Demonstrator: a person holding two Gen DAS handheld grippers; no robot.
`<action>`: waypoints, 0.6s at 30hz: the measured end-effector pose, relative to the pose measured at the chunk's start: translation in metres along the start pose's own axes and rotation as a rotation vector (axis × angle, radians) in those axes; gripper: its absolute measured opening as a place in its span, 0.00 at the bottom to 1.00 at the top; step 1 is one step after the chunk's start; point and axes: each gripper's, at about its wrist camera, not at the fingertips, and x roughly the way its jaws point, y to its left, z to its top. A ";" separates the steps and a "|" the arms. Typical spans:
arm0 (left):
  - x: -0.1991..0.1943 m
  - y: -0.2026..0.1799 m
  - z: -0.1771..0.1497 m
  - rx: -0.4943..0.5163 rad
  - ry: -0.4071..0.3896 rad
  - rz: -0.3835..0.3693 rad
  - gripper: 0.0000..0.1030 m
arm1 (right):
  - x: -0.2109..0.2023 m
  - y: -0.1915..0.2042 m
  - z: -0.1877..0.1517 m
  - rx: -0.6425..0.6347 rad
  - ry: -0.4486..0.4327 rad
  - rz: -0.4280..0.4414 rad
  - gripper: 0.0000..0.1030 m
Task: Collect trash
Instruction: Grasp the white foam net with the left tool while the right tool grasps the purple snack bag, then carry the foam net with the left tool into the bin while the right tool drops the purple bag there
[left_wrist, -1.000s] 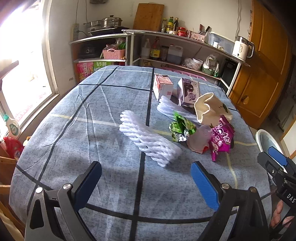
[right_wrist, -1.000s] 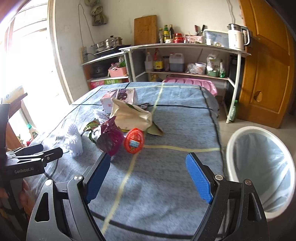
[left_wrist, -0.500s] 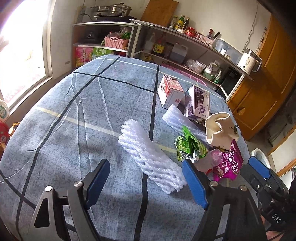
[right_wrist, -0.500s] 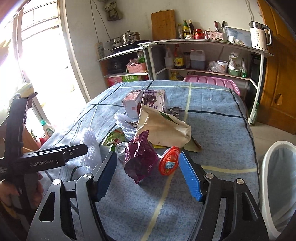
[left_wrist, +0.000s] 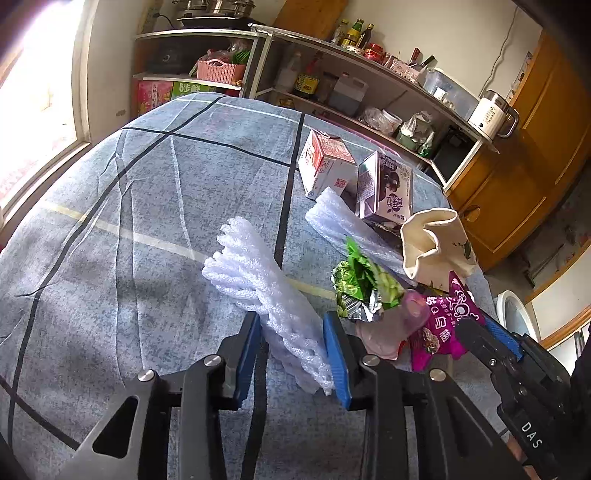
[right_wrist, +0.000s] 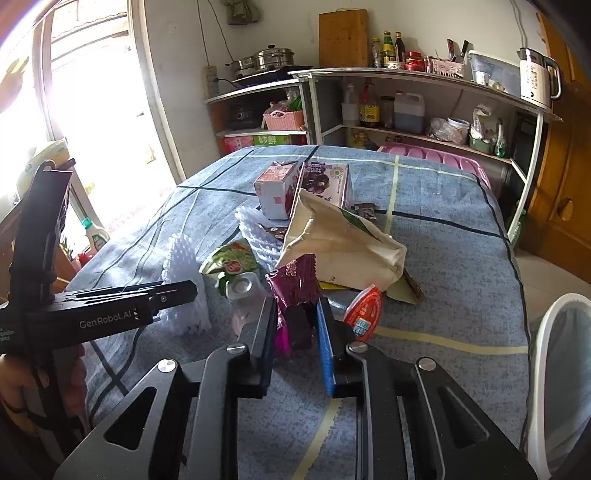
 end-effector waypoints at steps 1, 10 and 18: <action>-0.001 0.000 -0.001 0.000 -0.003 -0.007 0.30 | -0.001 -0.001 -0.001 0.007 -0.004 0.007 0.14; -0.019 -0.002 -0.006 0.009 -0.050 -0.015 0.21 | -0.018 -0.007 -0.004 0.046 -0.054 0.031 0.10; -0.055 -0.030 -0.013 0.102 -0.104 -0.047 0.21 | -0.046 -0.020 -0.007 0.099 -0.105 0.040 0.10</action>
